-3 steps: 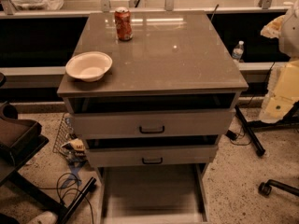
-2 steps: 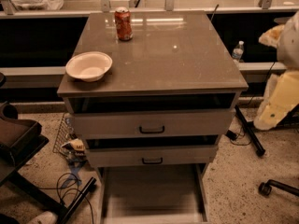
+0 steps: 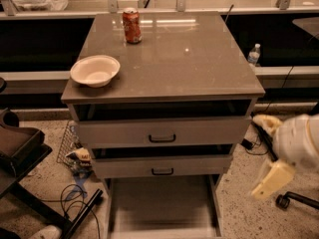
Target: Close bottom drawer
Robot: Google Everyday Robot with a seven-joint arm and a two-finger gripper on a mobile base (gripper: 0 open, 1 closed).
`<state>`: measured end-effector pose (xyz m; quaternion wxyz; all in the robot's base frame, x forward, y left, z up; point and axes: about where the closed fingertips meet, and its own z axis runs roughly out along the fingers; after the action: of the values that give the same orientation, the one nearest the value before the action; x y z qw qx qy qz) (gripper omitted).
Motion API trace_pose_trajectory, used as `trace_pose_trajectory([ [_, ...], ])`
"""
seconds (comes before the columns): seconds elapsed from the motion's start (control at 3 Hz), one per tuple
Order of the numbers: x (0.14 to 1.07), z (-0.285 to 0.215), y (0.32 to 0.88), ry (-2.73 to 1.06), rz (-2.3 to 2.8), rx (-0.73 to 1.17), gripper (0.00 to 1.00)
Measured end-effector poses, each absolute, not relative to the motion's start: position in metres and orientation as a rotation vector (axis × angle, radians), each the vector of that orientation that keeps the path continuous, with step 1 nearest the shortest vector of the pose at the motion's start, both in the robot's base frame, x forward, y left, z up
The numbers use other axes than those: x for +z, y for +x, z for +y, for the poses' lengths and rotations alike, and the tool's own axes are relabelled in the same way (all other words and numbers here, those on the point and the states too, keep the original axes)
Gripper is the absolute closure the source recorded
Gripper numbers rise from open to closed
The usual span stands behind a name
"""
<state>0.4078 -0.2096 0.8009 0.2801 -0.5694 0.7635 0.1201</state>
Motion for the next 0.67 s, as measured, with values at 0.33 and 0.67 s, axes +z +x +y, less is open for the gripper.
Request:
trace_pose_trajectory([
  [0.33, 0.739, -0.213, 0.411, -1.361, 1.951, 0.404, 0.00],
  [0.67, 0.687, -0.220, 0.428, -1.309, 1.840, 0.344, 0.00],
])
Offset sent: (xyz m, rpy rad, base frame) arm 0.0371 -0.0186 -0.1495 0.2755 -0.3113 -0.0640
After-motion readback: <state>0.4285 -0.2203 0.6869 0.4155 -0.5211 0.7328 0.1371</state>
